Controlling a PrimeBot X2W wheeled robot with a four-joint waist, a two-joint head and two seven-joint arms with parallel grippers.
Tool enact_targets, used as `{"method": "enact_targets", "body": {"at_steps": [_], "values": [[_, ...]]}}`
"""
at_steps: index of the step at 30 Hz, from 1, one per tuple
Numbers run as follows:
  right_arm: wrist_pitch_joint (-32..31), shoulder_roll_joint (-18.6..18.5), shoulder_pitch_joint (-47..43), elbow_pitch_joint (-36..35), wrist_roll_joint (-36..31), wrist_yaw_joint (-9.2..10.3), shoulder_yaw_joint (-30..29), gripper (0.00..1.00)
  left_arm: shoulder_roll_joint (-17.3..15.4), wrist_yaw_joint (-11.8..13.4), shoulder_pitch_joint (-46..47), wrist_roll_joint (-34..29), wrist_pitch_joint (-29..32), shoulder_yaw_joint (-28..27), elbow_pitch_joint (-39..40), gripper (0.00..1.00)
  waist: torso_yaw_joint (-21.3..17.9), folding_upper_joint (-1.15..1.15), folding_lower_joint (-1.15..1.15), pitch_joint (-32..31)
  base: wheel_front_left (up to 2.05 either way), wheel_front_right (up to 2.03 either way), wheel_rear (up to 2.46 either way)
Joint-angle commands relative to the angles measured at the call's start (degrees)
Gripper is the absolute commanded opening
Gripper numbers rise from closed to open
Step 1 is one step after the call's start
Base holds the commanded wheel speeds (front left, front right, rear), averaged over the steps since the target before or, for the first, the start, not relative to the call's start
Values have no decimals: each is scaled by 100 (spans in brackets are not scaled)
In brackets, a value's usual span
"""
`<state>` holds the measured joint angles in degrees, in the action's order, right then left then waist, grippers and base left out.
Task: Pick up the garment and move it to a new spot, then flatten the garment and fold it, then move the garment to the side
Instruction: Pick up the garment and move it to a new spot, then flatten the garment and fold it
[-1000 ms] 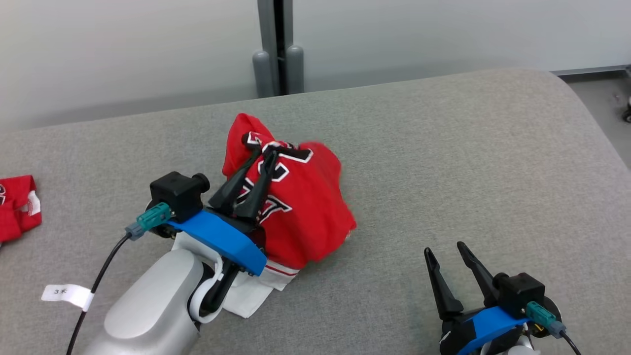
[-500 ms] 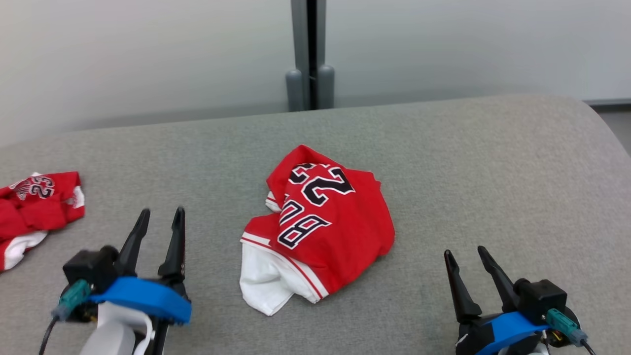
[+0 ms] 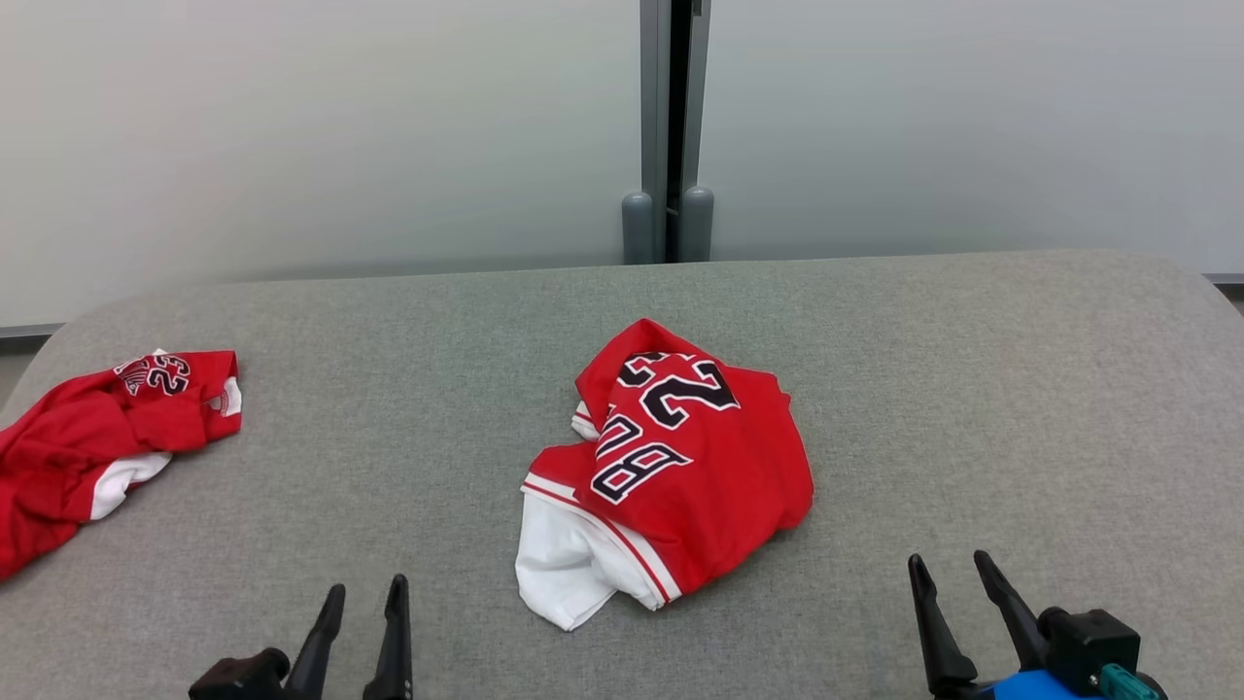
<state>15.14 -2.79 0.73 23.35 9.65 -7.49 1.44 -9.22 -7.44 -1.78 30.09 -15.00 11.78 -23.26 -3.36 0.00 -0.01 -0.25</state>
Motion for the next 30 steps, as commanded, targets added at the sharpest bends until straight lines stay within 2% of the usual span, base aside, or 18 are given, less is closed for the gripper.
{"method": "enact_targets", "body": {"at_steps": [1,6,17,24,29,30], "values": [[1,-21,-75,1,-13,-1,-11,100,-6,-7,-45,-38,-26,-4,7,100,0,0,1,-5,0,0,0],[1,-20,-64,30,-50,-1,-12,100,22,-8,-22,53,-25,184,-100,100,-39,0,1,31,0,0,0],[1,-22,214,-37,-7,-1,203,100,-237,-8,757,905,-26,1561,-893,100,-390,0,1,557,0,0,0],[1,-21,257,-143,-42,-1,206,100,-344,-8,1094,1336,2,2050,-1368,100,-624,0,1,818,0,0,0],[1,-21,235,-182,-45,-1,198,100,-368,-15,1239,1600,33,2597,-1483,100,-665,0,1,882,0,0,0],[1,-20,247,-164,-38,-1,199,100,-381,-15,1268,1640,34,2704,-1494,94,-666,0,1,883,0,0,0]]}}
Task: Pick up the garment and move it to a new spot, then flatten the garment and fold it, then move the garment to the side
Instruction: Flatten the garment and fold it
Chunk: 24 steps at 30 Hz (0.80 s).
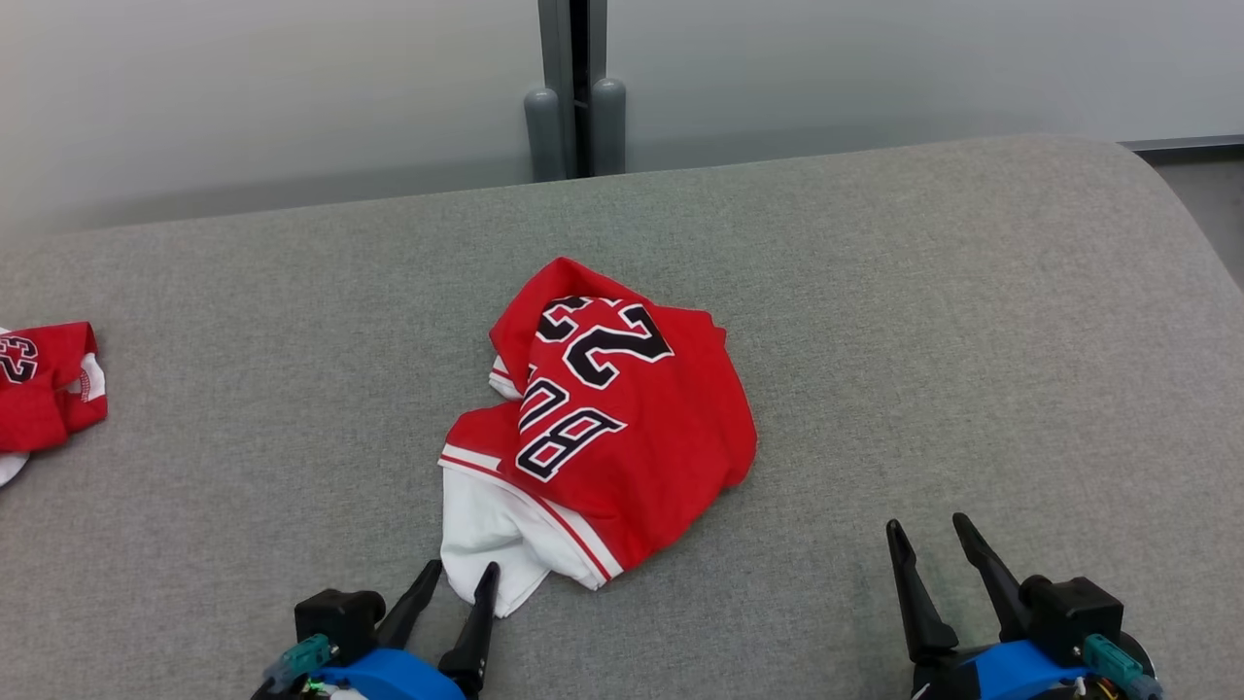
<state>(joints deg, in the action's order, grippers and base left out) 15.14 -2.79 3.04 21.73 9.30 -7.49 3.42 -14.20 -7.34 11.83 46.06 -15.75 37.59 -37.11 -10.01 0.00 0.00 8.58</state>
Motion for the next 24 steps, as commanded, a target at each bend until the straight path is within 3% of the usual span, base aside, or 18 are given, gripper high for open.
{"method": "enact_targets", "body": {"at_steps": [1,2,3,7,14,18,24], "values": [[1,-21,36,16,10,-1,6,100,100,-26,-56,73,109,218,-105,56,4,0,0,-2,0,0,0],[1,-20,62,30,33,-1,23,100,79,-26,-14,104,109,321,-101,33,11,0,0,-8,0,0,0],[1,-20,88,36,44,-1,40,100,53,-26,18,127,108,426,-82,0,21,0,0,-18,0,0,0],[1,-21,101,82,110,-1,77,100,-84,-24,241,201,76,574,121,0,88,0,0,-111,0,0,0],[1,-21,-33,174,171,-1,-2,100,-361,-19,770,-154,59,137,1295,0,306,0,0,-413,0,0,0],[1,-20,-127,232,227,-1,-71,100,-640,-19,1600,-267,54,194,2068,0,467,0,0,-607,0,0,0],[1,-21,-156,274,351,-1,-11,100,-837,-19,3144,-116,195,476,2410,0,538,0,0,-728,0,0,0]]}}
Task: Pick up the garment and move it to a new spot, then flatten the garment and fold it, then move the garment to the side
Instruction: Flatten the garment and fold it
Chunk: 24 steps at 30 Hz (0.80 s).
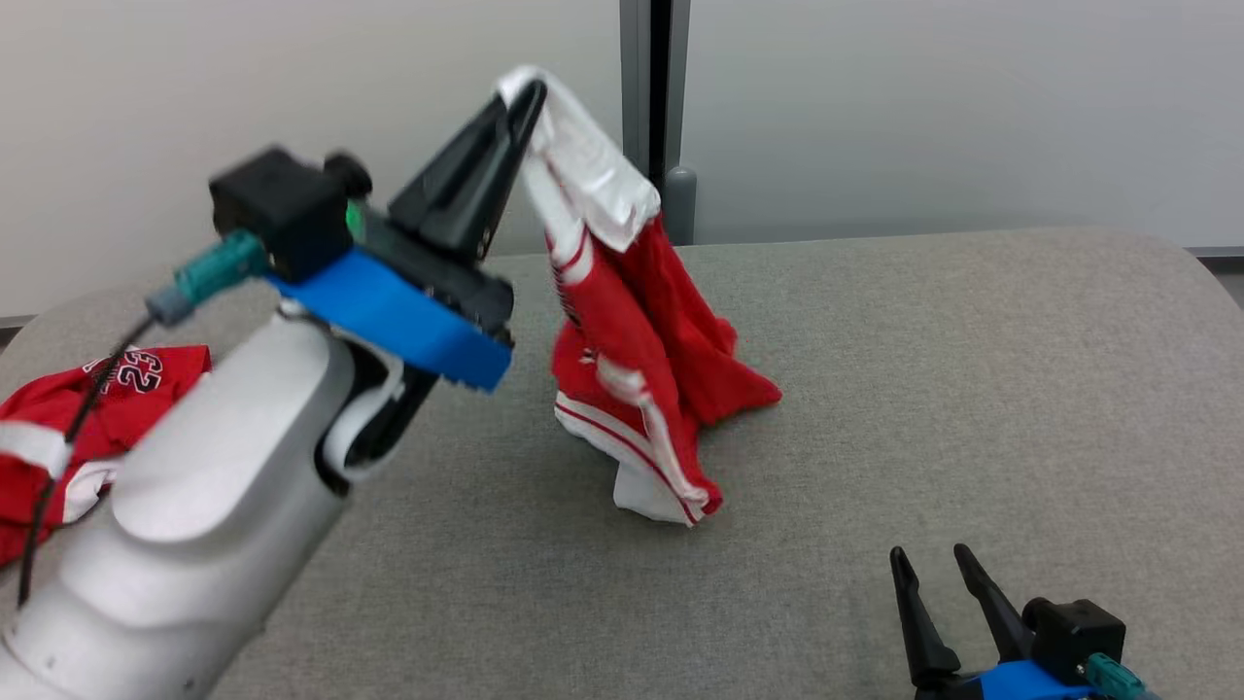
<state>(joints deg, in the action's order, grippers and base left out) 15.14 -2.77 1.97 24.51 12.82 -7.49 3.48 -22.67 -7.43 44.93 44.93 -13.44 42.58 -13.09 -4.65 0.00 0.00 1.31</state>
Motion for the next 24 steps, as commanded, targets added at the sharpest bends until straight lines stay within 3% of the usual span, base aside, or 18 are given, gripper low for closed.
{"method": "enact_targets", "body": {"at_steps": [1,9,15,24], "values": [[1,-22,-10,2,53,-1,55,100,22,-10,396,37,62,60,-46,0,-39,0,0,-1,0,0,0],[1,-23,145,-2,243,-1,297,100,384,-10,1949,78,116,321,-664,0,-423,0,0,101,0,0,0],[1,-22,168,-31,338,-1,353,100,590,-10,2473,57,-46,291,-1095,0,-614,0,0,165,0,0,0],[1,-22,84,-60,322,-1,146,100,495,-10,2637,173,-175,176,-1067,0,-421,0,0,174,0,0,0]]}}
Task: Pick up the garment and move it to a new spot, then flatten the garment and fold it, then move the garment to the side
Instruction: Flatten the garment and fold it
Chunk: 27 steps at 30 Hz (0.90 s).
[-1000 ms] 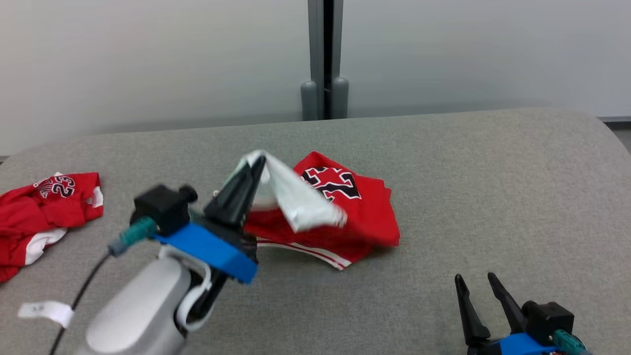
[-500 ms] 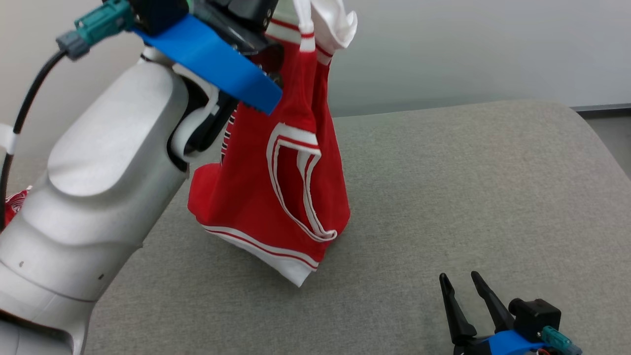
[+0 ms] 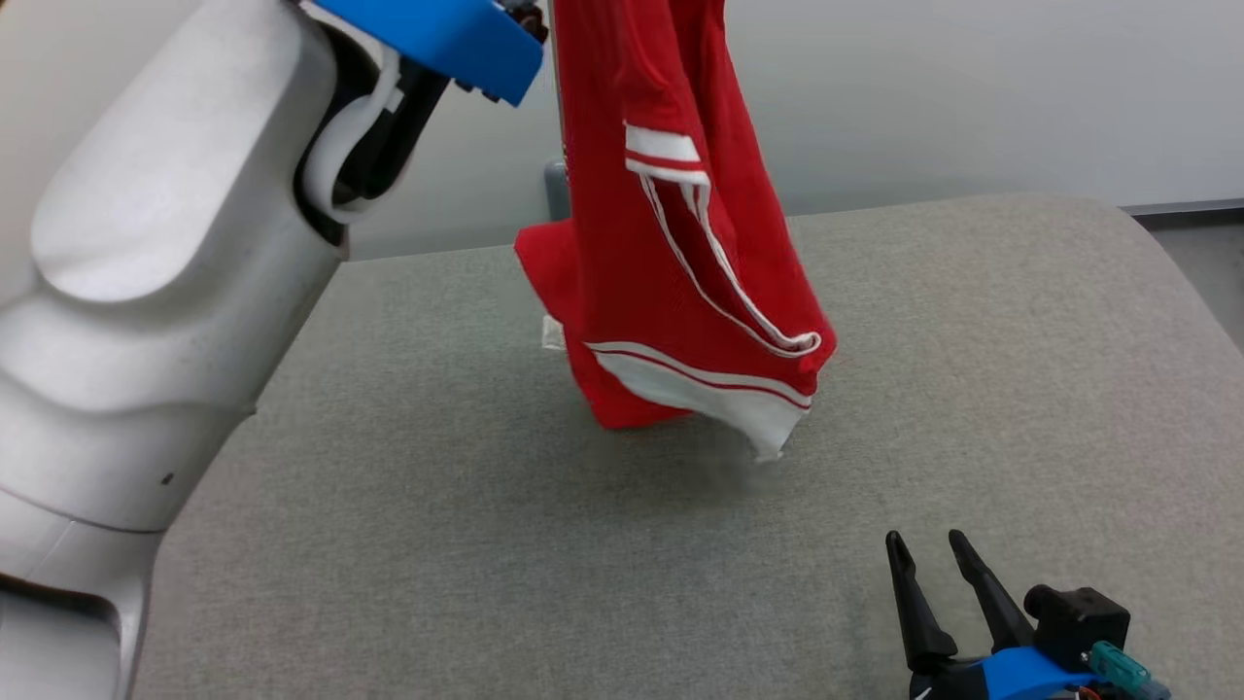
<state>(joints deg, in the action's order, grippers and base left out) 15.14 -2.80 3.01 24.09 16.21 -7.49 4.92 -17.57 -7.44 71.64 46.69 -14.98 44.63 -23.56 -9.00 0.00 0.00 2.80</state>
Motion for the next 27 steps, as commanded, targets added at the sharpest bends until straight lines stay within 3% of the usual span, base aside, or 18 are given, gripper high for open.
{"method": "enact_targets", "body": {"at_steps": [1,9,13,18,19,20,21,27], "values": [[1,-19,-21,-17,-32,-1,-34,100,-84,-8,-135,13,-20,-31,12,0,69,0,0,23,0,0,0],[1,-19,-25,-25,-85,-1,-112,100,-920,-8,-2107,403,-21,143,-155,0,469,0,0,56,0,0,0],[1,-20,18,-36,-134,-1,-140,100,-1024,-8,-3443,618,-22,-312,-472,0,605,0,0,102,0,0,0],[1,-20,80,-33,-247,-1,-172,100,-891,-9,-4752,571,-22,-1030,-773,0,731,0,0,108,0,0,0],[1,-20,93,-34,-271,-1,-185,100,-854,-9,-4930,477,-23,-1186,-823,18,763,0,0,109,0,0,0],[1,-19,112,-29,-290,-1,-191,100,-795,-9,-5089,412,-22,-1356,-870,46,792,0,0,110,0,0,0],[1,-20,127,-25,-304,-1,-187,100,-719,-9,-5227,355,-22,-1564,-897,100,827,0,0,116,0,0,0],[1,-19,303,46,-277,-1,-85,100,-281,-9,-5793,-340,-22,-2523,-755,100,1043,0,0,219,0,0,0]]}}
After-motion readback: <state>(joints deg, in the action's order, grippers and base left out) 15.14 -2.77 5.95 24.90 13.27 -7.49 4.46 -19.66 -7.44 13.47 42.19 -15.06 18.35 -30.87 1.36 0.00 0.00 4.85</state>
